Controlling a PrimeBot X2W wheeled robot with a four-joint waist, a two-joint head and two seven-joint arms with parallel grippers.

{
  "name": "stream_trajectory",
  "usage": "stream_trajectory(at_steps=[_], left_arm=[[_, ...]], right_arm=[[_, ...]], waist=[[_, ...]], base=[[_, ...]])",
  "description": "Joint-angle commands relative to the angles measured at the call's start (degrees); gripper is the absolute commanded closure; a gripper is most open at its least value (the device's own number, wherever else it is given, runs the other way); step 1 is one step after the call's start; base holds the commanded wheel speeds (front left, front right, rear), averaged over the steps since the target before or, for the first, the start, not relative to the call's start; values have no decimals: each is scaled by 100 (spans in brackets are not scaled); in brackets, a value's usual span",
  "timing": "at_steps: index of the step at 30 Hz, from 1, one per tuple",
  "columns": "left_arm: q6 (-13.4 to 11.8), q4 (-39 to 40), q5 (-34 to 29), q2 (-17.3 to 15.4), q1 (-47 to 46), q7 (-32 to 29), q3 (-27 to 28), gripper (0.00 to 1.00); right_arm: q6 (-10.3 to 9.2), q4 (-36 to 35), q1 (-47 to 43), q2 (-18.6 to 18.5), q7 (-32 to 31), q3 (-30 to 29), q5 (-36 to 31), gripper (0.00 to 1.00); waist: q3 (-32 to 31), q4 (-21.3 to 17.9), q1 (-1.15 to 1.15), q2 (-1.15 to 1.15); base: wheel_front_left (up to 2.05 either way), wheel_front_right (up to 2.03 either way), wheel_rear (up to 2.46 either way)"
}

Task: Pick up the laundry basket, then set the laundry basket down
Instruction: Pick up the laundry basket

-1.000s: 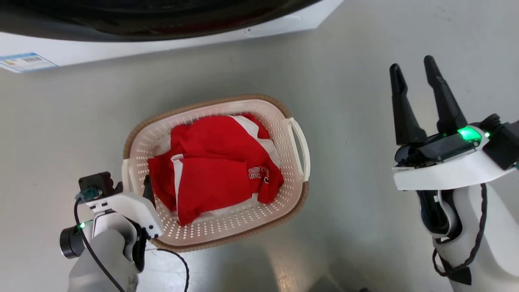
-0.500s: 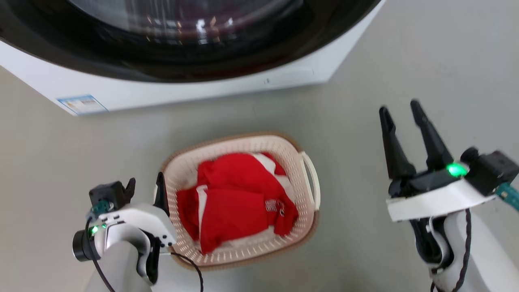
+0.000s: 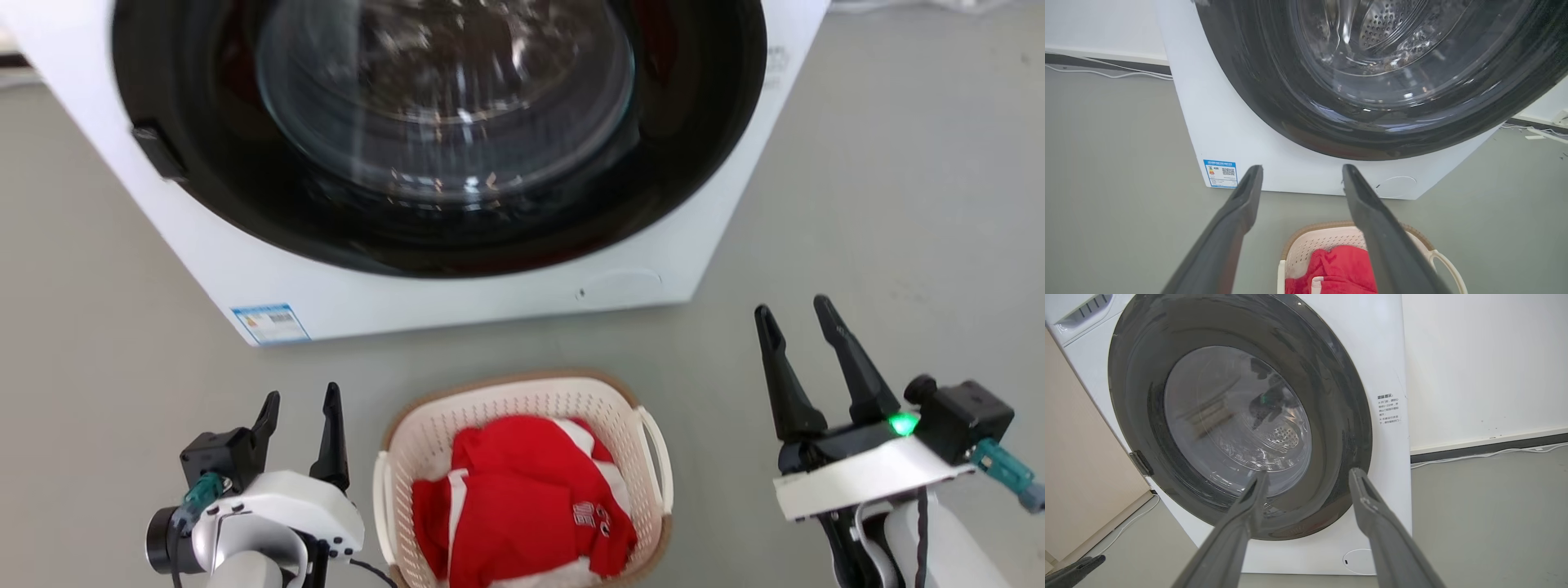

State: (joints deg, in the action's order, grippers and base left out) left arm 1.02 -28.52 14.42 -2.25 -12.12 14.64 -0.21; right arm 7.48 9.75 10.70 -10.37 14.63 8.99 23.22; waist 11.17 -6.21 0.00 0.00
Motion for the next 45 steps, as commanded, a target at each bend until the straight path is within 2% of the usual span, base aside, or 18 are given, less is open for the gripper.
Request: stream_trajectory(at_steps=[1, 8, 21, 31, 45], left_arm=[[27, 276, -56, -72, 60, 36, 141, 0], [9, 959, -33, -65, 293, 36, -63, 0], [-346, 1942, 53, -64, 642, 36, -345, 0], [-530, 2307, 103, -64, 819, 36, -445, 0], [-568, 2529, 146, -63, 856, 36, -533, 0]], right_arm=[[1, -139, -58, -18, 37, 60, -46, 0], [1, -237, -219, -37, 37, -20, -75, 0], [1, -319, -252, 9, 37, -306, -231, 0], [1, -339, -363, 5, 37, -389, -308, 0], [1, -374, -380, -71, 37, -422, -339, 0]], waist=[[-250, 152, 1, 0], [-445, 265, 1, 0], [-560, 234, 0, 0], [-631, 200, 0, 0], [-599, 234, 0, 0]], base=[[0, 0, 0], [0, 0, 0], [0, 0, 0], [0, 0, 0], [0, 0, 0]])
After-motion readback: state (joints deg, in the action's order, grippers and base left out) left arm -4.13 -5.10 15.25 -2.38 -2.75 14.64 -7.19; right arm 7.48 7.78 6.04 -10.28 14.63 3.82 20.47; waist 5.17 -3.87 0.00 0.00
